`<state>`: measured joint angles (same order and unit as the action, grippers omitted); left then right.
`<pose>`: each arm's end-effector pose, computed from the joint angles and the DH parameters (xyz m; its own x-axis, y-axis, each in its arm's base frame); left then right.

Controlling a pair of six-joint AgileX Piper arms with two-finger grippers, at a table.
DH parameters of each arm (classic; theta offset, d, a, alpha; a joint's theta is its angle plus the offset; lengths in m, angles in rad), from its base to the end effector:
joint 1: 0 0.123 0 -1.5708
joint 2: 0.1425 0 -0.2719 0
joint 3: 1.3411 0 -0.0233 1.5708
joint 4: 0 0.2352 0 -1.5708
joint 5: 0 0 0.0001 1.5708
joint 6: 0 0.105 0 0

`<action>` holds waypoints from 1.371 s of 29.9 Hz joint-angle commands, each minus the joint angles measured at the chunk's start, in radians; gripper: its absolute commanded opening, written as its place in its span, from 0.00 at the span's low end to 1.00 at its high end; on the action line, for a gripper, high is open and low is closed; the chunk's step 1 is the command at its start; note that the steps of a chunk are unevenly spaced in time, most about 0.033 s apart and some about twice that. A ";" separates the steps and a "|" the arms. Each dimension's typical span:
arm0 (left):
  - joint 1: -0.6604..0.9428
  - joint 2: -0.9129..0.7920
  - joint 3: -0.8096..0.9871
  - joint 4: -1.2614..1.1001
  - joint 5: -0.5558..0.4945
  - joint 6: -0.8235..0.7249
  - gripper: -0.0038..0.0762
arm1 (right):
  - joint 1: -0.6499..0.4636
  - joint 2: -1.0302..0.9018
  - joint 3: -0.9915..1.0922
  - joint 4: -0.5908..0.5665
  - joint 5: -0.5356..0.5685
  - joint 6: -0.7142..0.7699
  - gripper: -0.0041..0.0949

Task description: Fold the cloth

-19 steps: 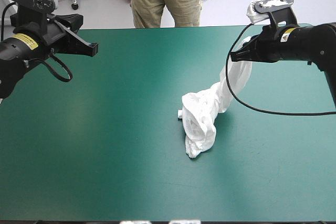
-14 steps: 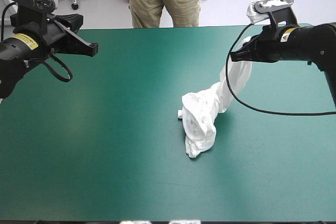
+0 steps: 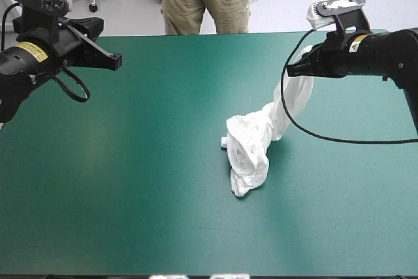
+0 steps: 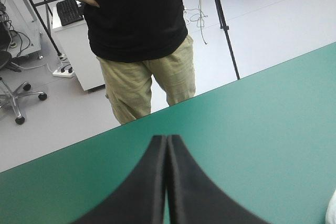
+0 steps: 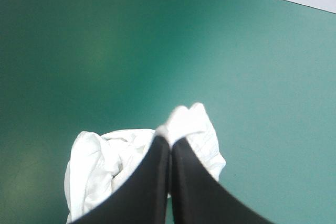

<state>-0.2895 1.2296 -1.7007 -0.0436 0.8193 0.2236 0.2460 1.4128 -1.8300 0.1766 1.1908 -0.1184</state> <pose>0.2241 -0.0703 0.5068 -0.1816 0.2550 -0.9497 0.3565 0.9172 0.1781 0.2585 0.0826 0.4636 -0.5908 -0.2015 -0.7813 -0.3946 0.9167 0.0619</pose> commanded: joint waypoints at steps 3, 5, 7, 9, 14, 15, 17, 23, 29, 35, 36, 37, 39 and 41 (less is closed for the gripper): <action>-0.007 -0.024 -0.032 -0.012 -0.067 -0.002 0.04 | -0.003 -0.029 -0.028 0.012 -0.061 -0.007 0.02; -0.007 -0.024 -0.032 -0.012 -0.059 -0.002 0.04 | -0.003 -0.029 -0.028 0.012 -0.059 -0.007 0.02; -0.007 -0.023 -0.032 -0.012 -0.046 -0.017 0.04 | -0.003 -0.029 -0.028 0.012 -0.057 -0.007 0.02; -0.007 -0.017 -0.032 -0.012 -0.028 -0.018 0.04 | -0.003 -0.029 -0.028 0.012 -0.055 -0.007 0.02; -0.007 0.011 -0.032 -0.089 0.000 0.095 0.25 | -0.003 -0.029 -0.028 0.012 -0.055 -0.007 0.02; -0.007 0.017 -0.032 -0.123 0.010 0.133 0.31 | -0.003 -0.029 -0.028 0.012 -0.055 -0.007 0.02; -0.007 0.038 -0.032 -0.200 0.032 0.159 0.50 | -0.003 -0.029 -0.028 0.012 -0.055 -0.007 0.02; -0.019 0.125 -0.032 -0.289 0.124 0.159 0.64 | -0.003 -0.028 -0.028 0.012 -0.055 -0.007 0.02; -0.139 0.213 -0.032 -0.214 0.177 0.161 0.62 | -0.003 -0.027 -0.028 0.012 -0.057 -0.007 0.02; -0.239 0.318 -0.032 -0.188 0.215 0.166 0.62 | -0.003 -0.027 -0.028 0.012 -0.057 -0.007 0.02; -0.247 0.334 -0.032 -0.195 0.224 0.164 0.62 | -0.003 -0.027 -0.028 0.012 -0.057 -0.007 0.02; -0.255 0.356 -0.032 -0.203 0.231 0.161 0.62 | -0.003 -0.027 -0.028 0.012 -0.057 -0.007 0.02; -0.269 0.385 -0.032 -0.208 0.235 0.161 0.62 | -0.003 -0.027 -0.028 0.012 -0.055 -0.007 0.02; -0.284 0.407 -0.032 -0.208 0.228 0.161 0.62 | -0.003 -0.027 -0.028 0.012 -0.055 -0.007 0.02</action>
<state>-0.5513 1.6524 -1.7007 -0.2228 1.0864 0.3899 0.2460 1.4128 -1.8300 0.1778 1.1934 -0.1190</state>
